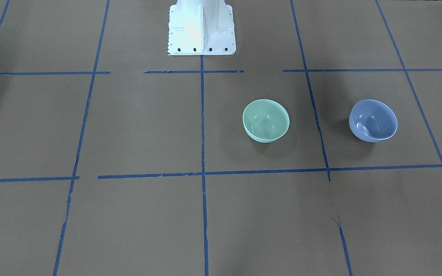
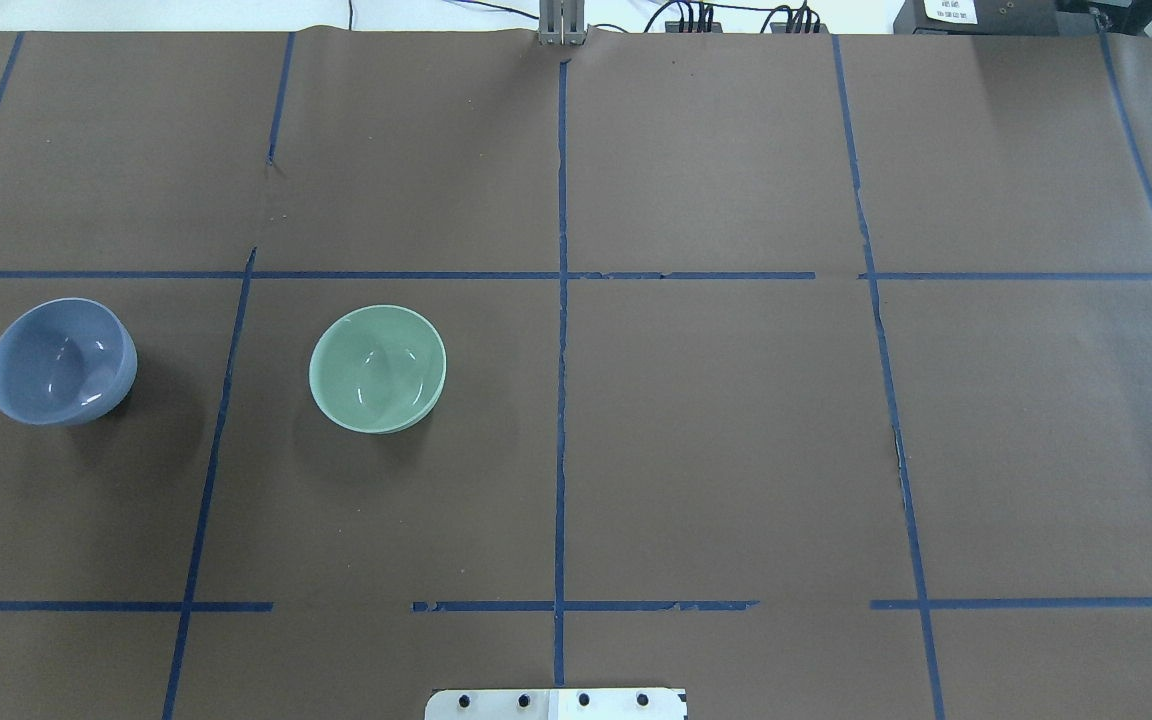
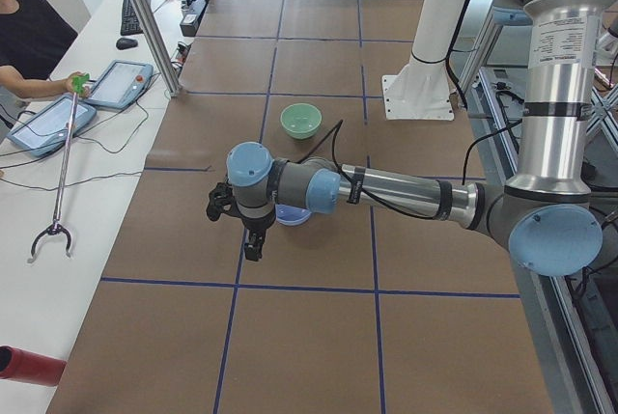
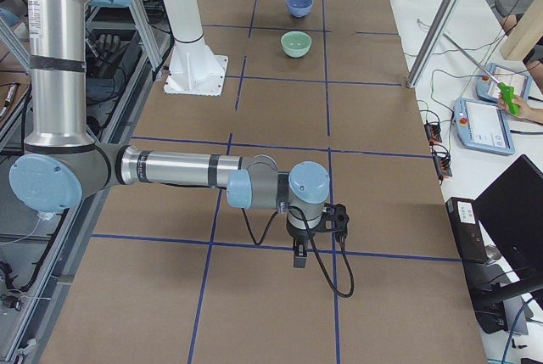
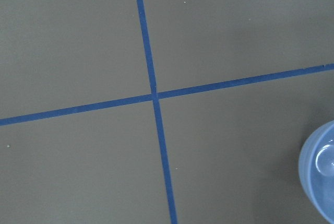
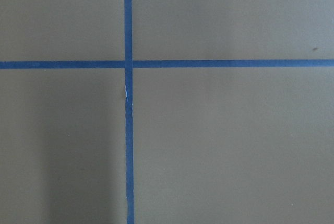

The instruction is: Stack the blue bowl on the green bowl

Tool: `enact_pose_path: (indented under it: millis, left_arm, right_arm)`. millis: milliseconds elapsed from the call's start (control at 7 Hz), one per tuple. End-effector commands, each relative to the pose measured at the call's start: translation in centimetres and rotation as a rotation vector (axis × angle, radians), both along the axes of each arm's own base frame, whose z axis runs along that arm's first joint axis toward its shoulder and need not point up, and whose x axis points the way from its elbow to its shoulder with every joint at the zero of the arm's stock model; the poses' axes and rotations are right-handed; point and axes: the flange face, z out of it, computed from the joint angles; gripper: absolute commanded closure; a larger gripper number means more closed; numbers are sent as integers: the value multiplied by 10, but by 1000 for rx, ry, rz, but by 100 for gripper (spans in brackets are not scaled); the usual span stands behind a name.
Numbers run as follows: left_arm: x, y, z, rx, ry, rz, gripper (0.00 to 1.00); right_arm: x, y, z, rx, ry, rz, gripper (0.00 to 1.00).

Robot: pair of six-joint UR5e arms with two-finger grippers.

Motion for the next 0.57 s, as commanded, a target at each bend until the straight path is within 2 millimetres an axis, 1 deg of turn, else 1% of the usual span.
enact_pose_path:
  millis: [0,143,429]
  left_arm:
    - [82,5,-22,-48,1,-86,0]
    - [110,10,-9,-42,-8,-99,0]
    - [157,20,21,-77,23,-98,0]
  right_arm:
    - [0,0,0,0,-1,0,0]
    - [0,0,0,0,0,0,0]
    - [0,0,0,0,0,0,0]
